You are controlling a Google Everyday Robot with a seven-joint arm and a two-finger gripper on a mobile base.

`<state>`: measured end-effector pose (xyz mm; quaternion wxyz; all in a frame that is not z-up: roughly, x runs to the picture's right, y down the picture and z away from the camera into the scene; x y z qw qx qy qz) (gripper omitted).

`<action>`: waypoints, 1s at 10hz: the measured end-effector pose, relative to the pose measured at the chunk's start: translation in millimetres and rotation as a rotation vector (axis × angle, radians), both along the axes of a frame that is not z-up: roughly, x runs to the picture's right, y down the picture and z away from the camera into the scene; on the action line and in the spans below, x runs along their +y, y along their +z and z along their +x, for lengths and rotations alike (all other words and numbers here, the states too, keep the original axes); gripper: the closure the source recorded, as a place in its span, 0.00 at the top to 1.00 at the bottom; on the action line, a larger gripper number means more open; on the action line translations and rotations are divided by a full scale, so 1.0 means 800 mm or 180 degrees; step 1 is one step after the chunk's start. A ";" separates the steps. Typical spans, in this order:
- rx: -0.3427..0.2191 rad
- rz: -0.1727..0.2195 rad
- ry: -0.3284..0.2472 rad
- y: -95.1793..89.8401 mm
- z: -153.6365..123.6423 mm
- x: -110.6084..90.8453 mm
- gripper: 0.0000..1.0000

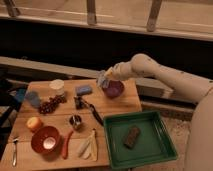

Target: Wipe purple bowl with towel

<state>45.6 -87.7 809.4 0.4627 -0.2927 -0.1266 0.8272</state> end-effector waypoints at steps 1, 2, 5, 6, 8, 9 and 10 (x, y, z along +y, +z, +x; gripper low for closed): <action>0.0077 -0.0006 0.0088 0.001 0.021 -0.012 0.00; 0.0099 -0.0030 0.0129 0.003 0.026 -0.012 0.00; 0.0213 -0.0146 0.0332 0.044 0.053 0.007 0.00; 0.0274 -0.0180 0.0362 0.058 0.063 0.015 0.00; 0.0270 -0.0185 0.0357 0.061 0.059 0.015 0.00; 0.0275 -0.0181 0.0359 0.060 0.060 0.015 0.00; 0.0281 -0.0183 0.0363 0.061 0.062 0.015 0.00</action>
